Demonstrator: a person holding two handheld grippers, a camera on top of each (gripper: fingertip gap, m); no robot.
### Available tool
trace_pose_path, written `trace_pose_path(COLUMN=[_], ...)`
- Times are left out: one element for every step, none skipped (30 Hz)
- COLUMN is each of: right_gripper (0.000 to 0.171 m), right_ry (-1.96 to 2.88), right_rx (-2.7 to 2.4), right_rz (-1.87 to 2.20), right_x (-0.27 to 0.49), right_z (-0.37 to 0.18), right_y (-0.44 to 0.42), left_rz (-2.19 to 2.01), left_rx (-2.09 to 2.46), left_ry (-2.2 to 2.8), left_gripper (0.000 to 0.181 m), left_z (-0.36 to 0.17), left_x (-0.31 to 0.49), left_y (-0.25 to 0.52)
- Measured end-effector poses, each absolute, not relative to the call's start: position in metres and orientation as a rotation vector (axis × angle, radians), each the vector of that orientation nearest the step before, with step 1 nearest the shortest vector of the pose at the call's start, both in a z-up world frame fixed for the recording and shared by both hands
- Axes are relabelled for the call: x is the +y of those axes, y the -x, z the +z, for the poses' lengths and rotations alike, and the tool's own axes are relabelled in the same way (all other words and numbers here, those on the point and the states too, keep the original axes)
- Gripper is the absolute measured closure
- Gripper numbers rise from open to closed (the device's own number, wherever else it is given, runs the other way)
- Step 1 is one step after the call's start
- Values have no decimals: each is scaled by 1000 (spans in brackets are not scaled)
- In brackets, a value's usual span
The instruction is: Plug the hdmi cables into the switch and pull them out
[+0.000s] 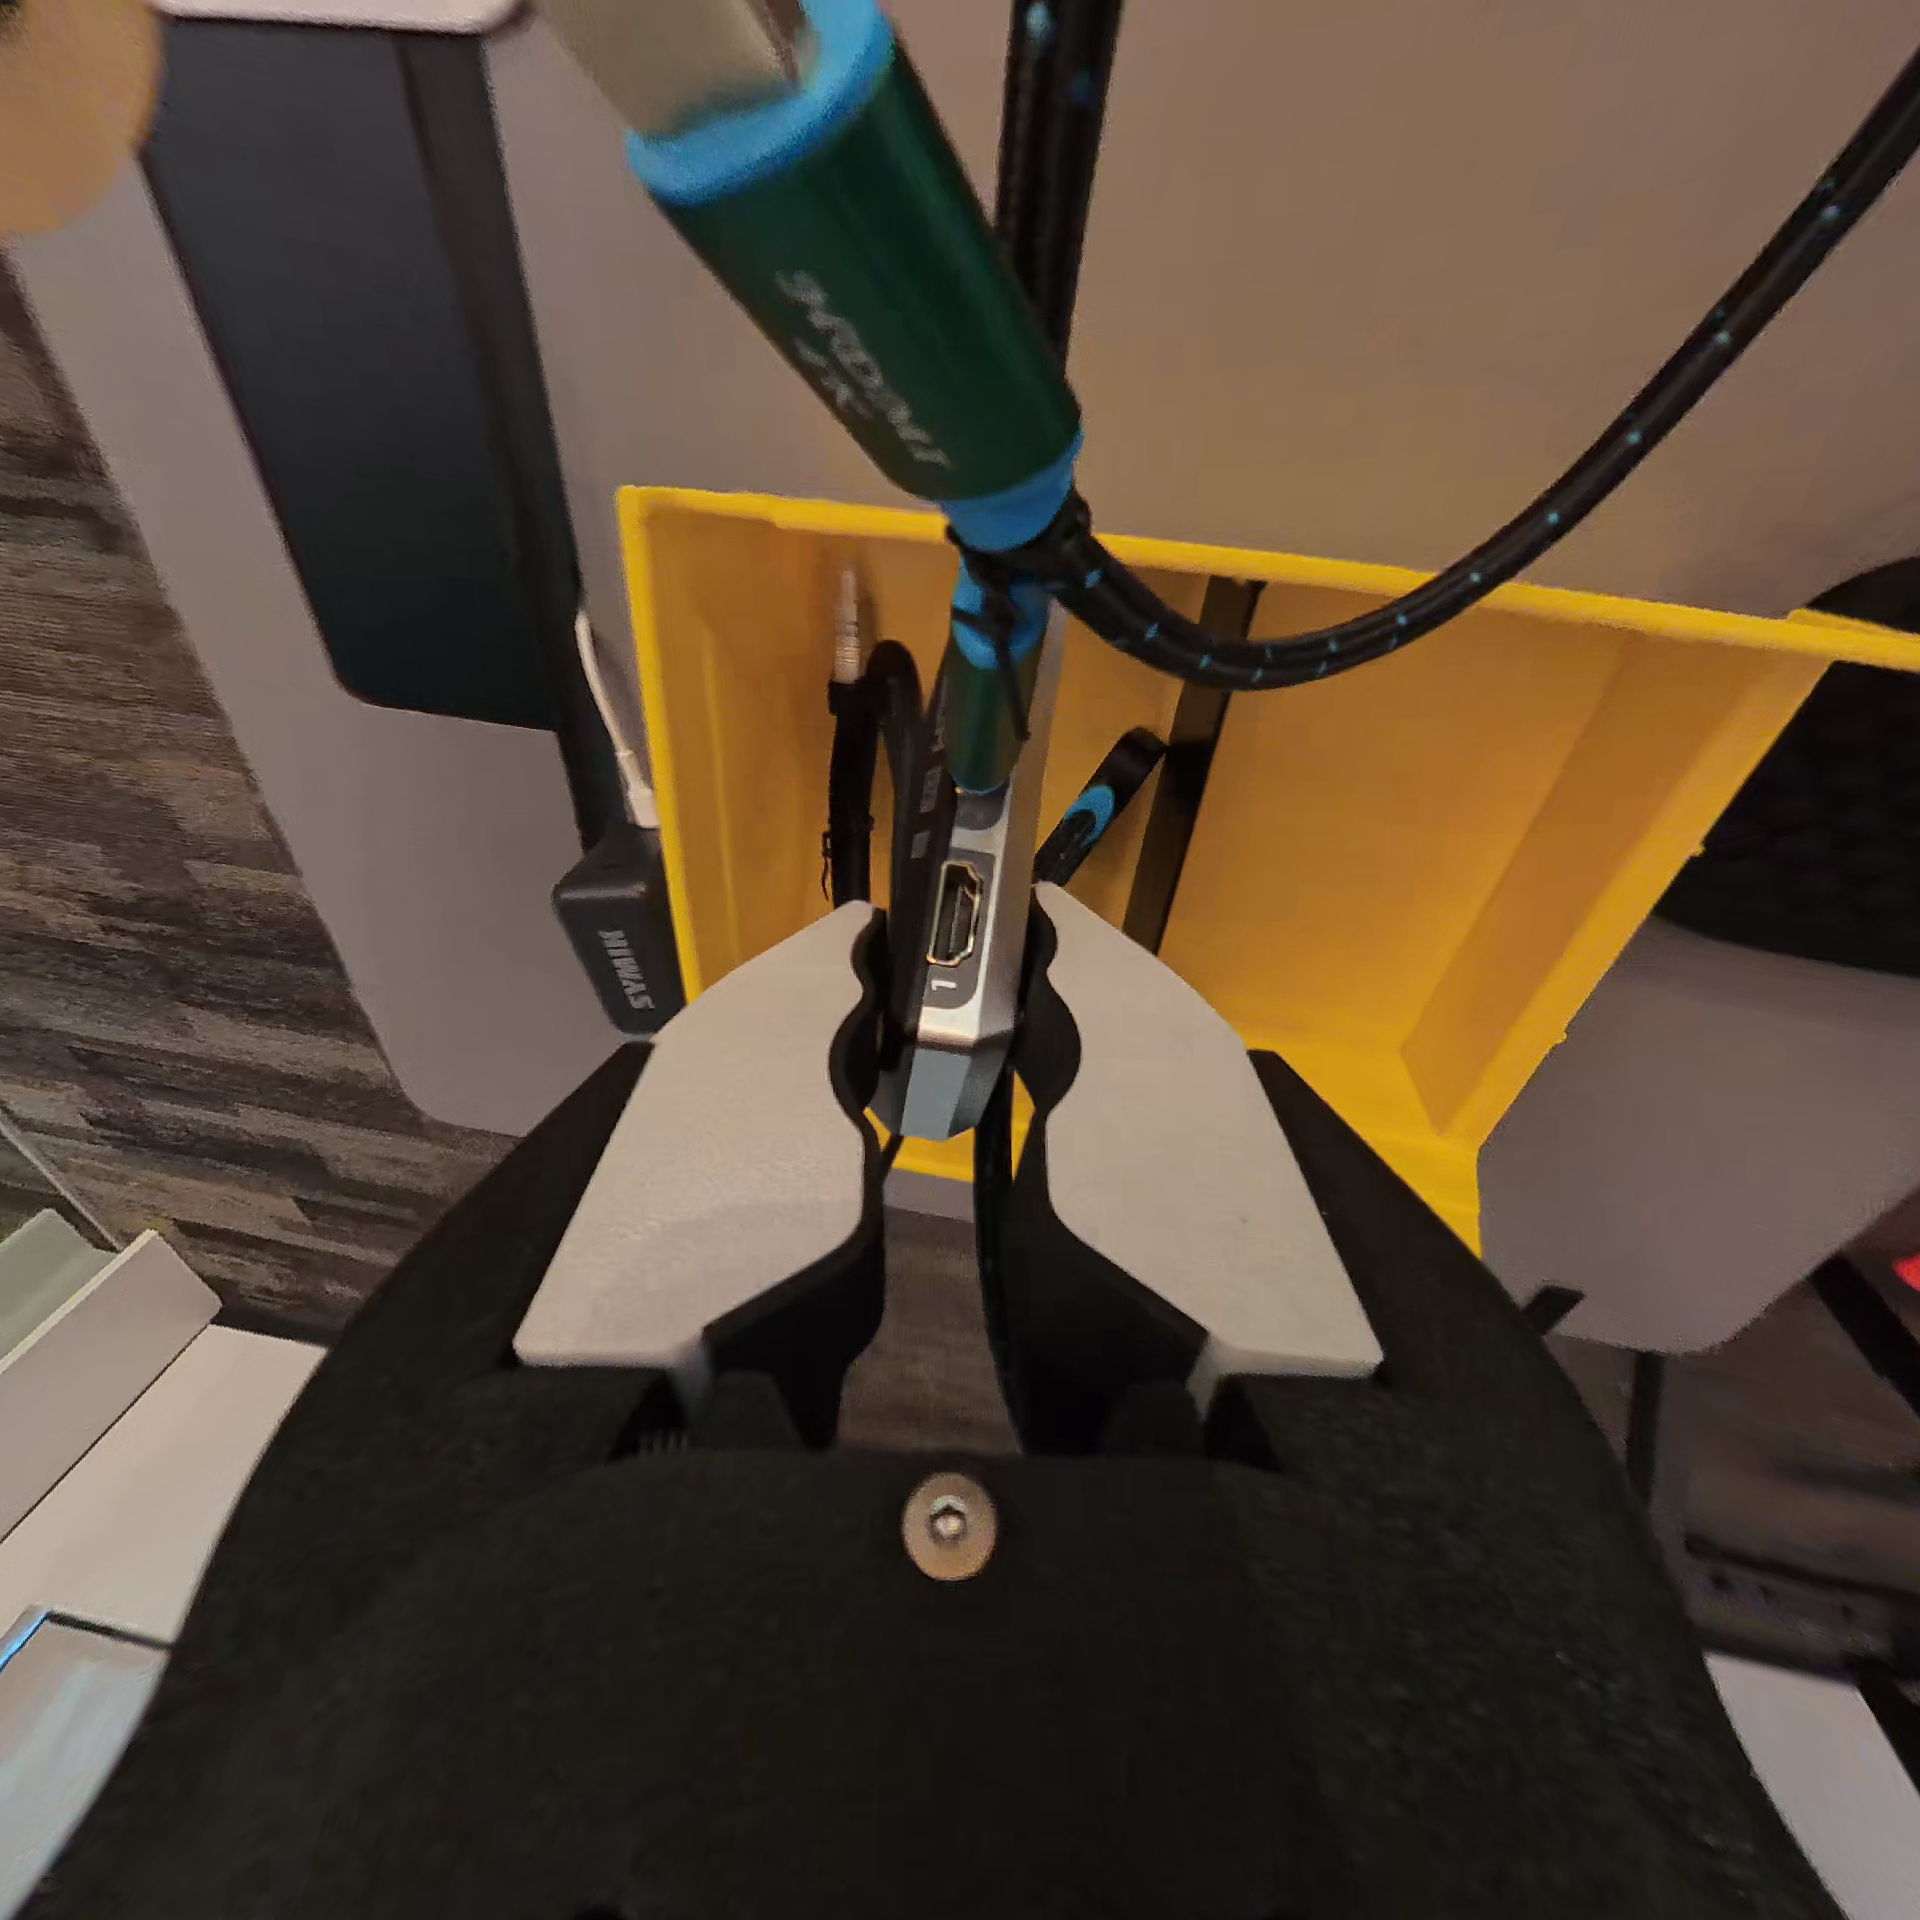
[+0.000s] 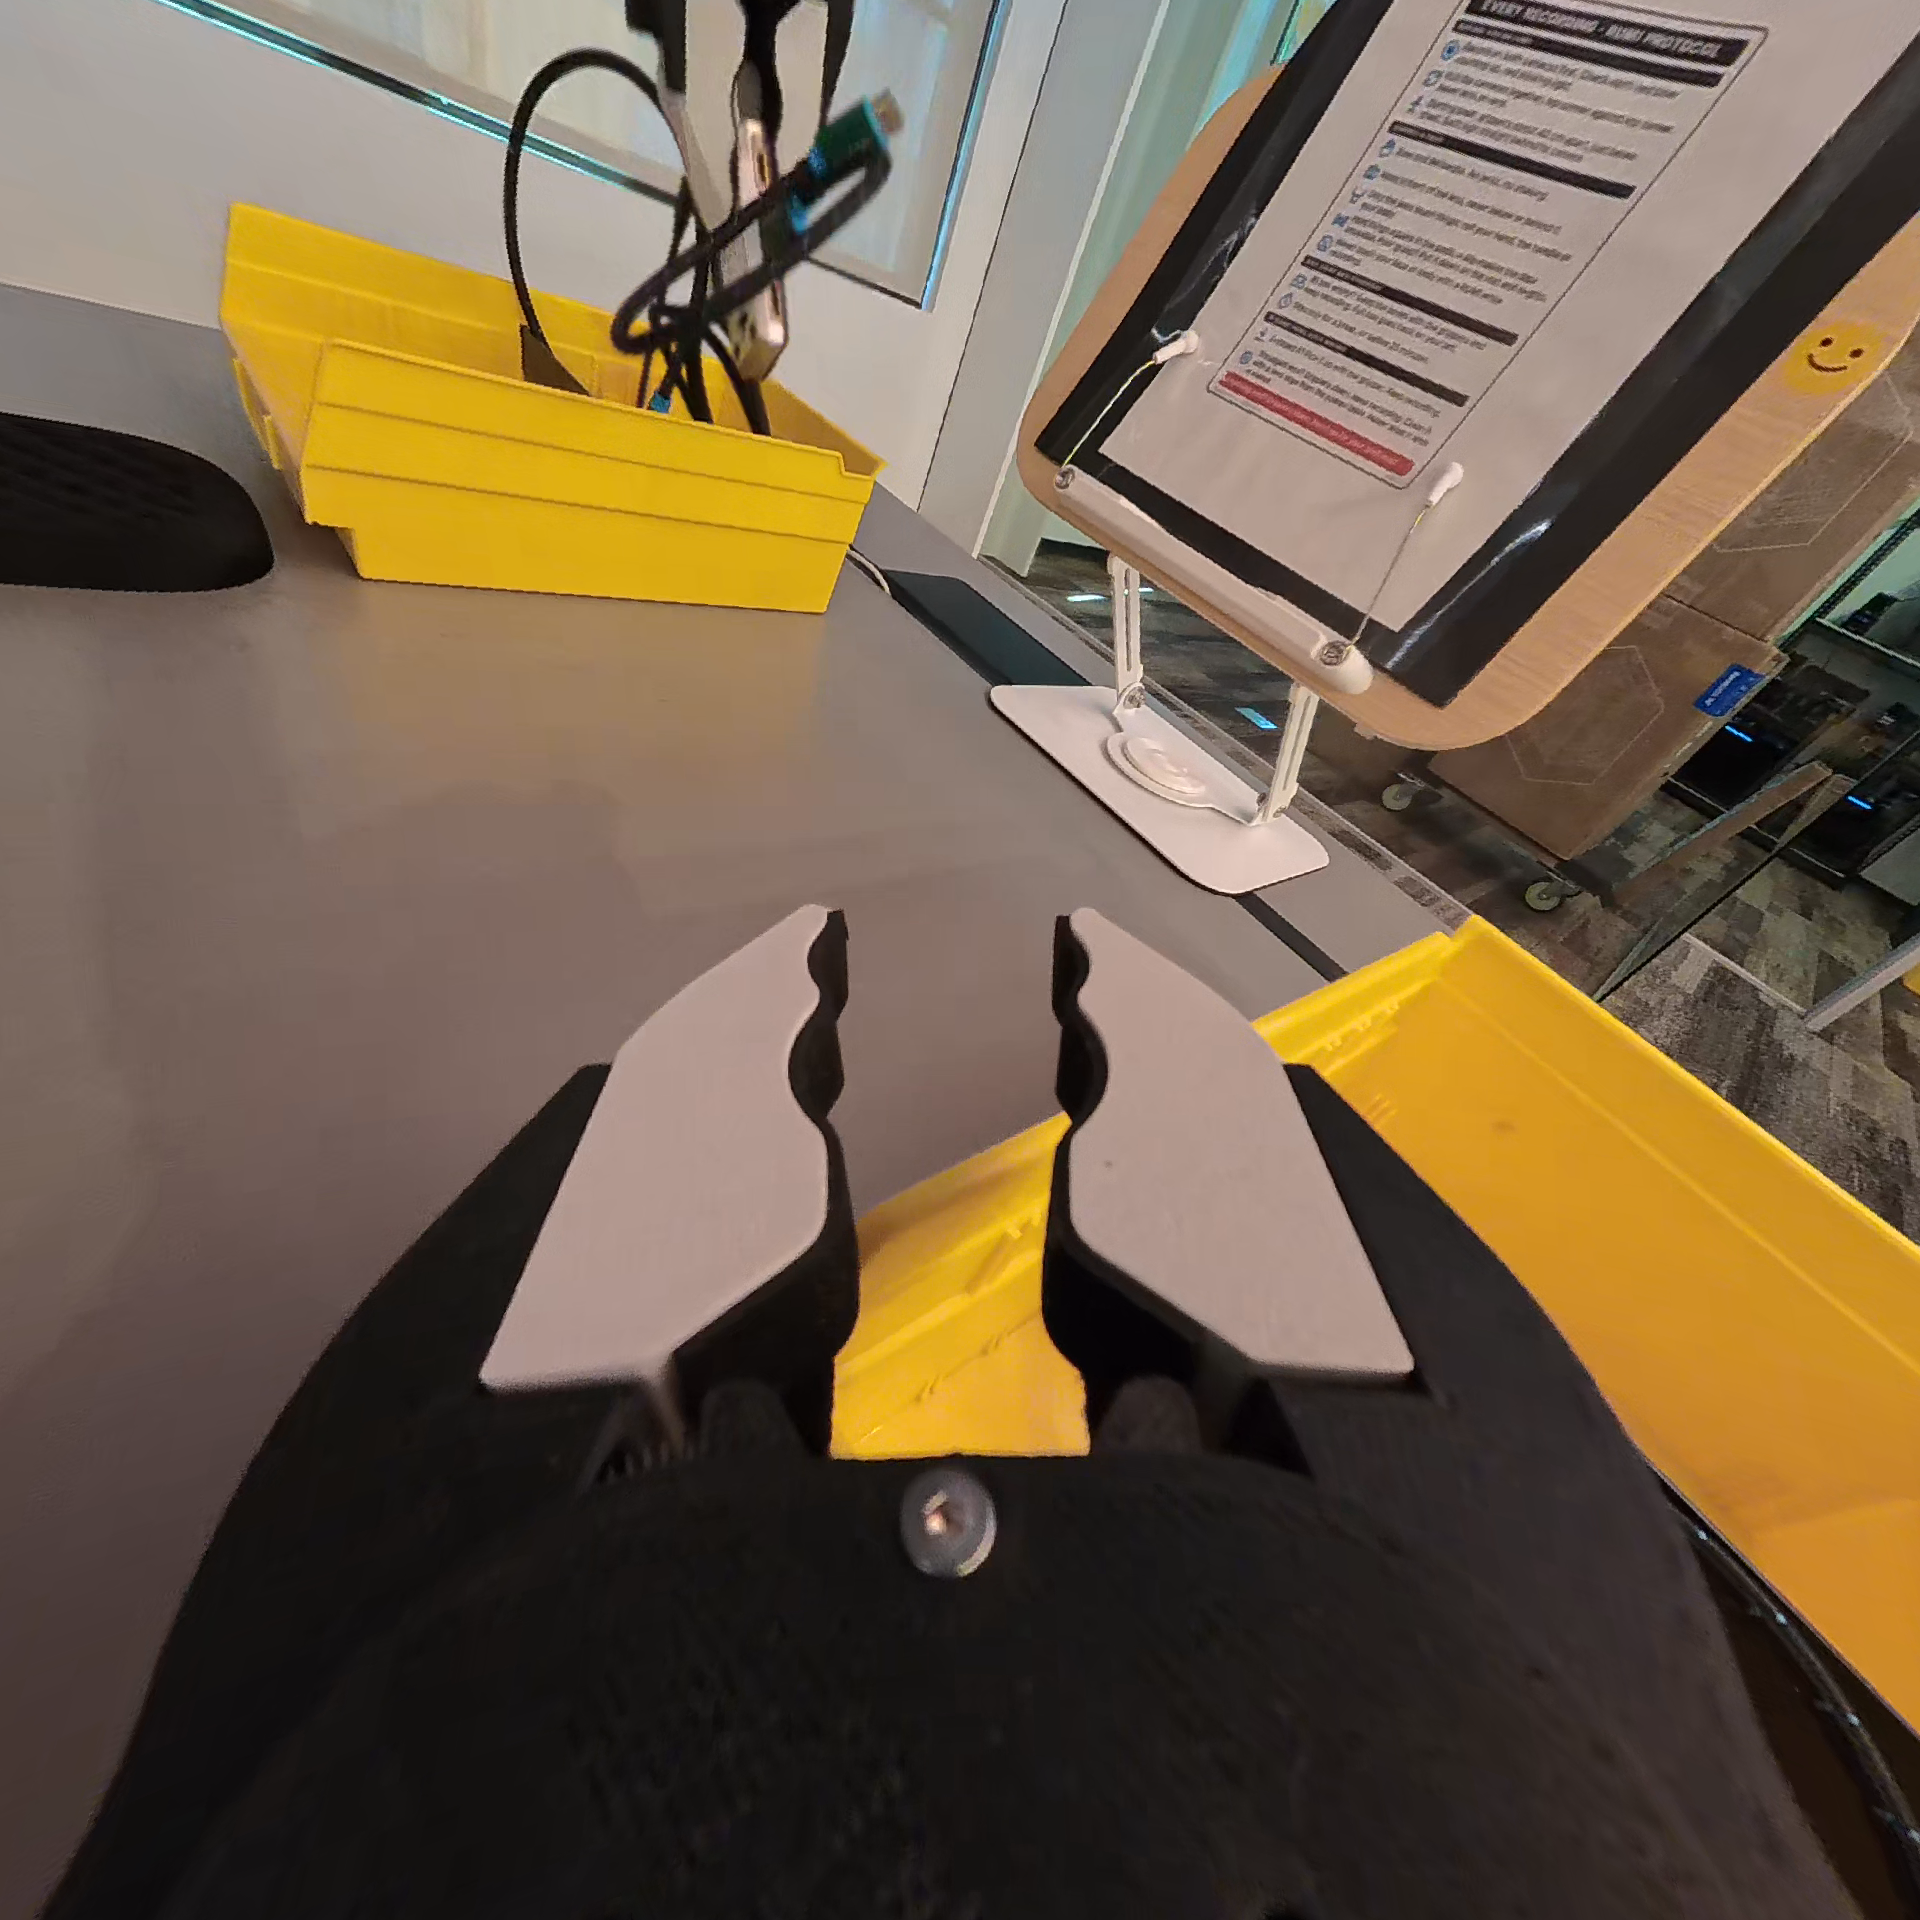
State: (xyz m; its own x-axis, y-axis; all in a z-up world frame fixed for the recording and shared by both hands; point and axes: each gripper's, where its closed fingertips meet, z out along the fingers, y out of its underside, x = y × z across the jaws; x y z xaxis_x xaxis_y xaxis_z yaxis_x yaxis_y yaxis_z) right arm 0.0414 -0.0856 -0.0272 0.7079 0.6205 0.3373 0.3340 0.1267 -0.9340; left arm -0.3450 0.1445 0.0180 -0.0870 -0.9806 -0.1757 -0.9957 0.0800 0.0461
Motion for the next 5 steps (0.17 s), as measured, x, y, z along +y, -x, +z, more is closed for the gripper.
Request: trace_pose_path(right_gripper=[133, 133, 133, 133, 133], right_ry=[1479, 1479, 1480, 1481, 1482], right_rx=[-832, -832, -832, -832, -833], right_rz=[246, 243, 241, 239, 236], right_x=[-86, -86, -86, -85, -85], right_z=[-28, -28, -28, -28, -29], right_y=[-41, -41, -41, -41, -41], left_rz=[217, 202, 192, 195, 205], left_rx=[2200, 2168, 2136, 2098, 2061], left_ry=[2041, 2030, 2015, 1997, 1977], left_gripper=[159, 159, 159, 159, 159], left_z=[27, 36, 45, 55, 65], left_x=[143, 142, 142, 143, 145], left_y=[343, 342, 341, 340, 339])
